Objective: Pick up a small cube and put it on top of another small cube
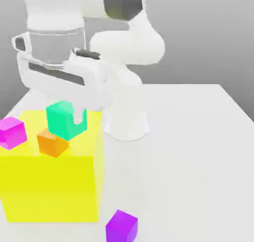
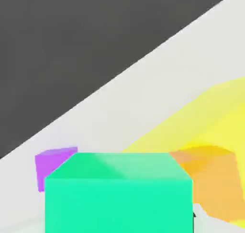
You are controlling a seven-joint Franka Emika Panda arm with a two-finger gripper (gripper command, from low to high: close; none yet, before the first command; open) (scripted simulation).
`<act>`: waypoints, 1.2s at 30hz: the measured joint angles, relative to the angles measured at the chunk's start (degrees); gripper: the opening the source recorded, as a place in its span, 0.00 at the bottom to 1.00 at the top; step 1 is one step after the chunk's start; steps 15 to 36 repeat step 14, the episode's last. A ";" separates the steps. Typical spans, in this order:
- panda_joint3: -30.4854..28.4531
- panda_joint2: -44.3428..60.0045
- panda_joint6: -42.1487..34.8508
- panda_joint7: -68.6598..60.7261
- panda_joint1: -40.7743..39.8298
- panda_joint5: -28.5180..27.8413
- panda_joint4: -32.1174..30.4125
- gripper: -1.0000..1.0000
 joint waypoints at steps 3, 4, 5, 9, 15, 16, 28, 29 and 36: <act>-0.47 1.66 5.48 1.06 -0.79 0.15 -3.81 0.00; -0.53 2.29 7.12 1.09 -0.86 0.20 -4.82 1.00; -0.53 2.29 7.12 1.08 -0.86 0.20 -4.82 1.00; -0.53 2.29 7.12 1.08 -0.86 0.20 -4.82 1.00; -0.26 -0.23 1.02 1.50 -0.99 -0.26 -1.29 1.00; -0.26 -0.23 1.02 1.50 -0.99 -0.26 -1.29 1.00; -0.26 -0.23 1.02 1.50 -0.99 -0.26 -1.29 1.00; -0.26 -0.23 1.02 1.50 -0.99 -0.26 -1.29 1.00; -0.26 -0.23 1.02 1.50 -0.99 -0.26 -1.29 1.00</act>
